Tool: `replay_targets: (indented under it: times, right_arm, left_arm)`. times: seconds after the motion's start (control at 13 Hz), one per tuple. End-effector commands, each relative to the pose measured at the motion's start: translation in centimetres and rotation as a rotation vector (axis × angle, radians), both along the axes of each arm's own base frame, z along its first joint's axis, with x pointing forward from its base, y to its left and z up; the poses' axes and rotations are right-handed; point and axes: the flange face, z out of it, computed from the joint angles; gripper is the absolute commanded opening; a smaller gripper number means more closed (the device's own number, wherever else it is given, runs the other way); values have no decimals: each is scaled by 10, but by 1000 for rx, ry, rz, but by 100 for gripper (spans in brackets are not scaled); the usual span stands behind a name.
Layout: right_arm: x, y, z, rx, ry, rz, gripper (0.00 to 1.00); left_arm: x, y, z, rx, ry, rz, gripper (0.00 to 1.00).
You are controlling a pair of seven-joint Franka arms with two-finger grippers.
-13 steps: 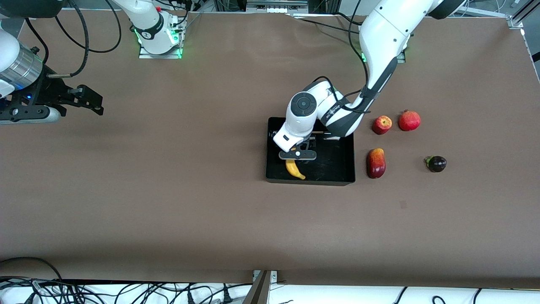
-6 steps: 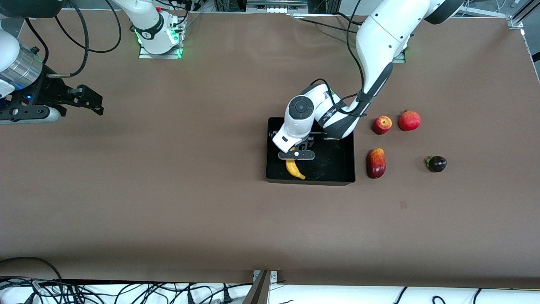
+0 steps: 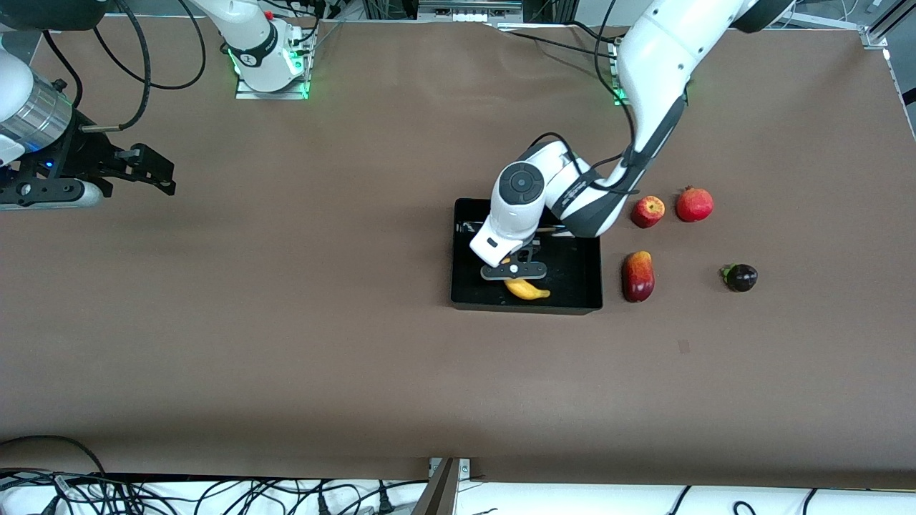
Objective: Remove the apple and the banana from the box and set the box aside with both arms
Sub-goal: 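Lift the banana out and carry it toward the mango and plum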
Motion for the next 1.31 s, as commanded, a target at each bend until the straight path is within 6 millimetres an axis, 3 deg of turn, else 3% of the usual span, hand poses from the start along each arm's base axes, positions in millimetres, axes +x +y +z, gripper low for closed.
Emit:
replay_targets:
  times: [0.0, 0.15, 0.31, 0.46, 0.62, 0.92, 1.23]
  right_arm:
    - [-1, 0, 3, -7, -3, -9, 100]
    - [-1, 0, 3, -7, -3, -9, 100]
    - [-1, 0, 3, -7, -3, -9, 100]
    - [-1, 1, 3, -7, -3, -8, 100]
    - [-1, 0, 3, -7, -3, -9, 100]
    - [-1, 1, 4, -7, -4, -7, 100]
    - [0, 1, 4, -7, -6, -7, 100]
  left_arm:
    - [2, 19, 55, 59, -17, 15, 0]
    - [7, 34, 78, 78, -18, 41, 0]
    - [17, 67, 101, 104, 16, 29, 0]
    - [39, 127, 122, 131, 54, -82, 0]
    - [56, 189, 125, 148, 121, -209, 0]
    - [75, 314, 102, 107, 239, -429, 0]
    - [73, 388, 35, 29, 244, -521, 0]
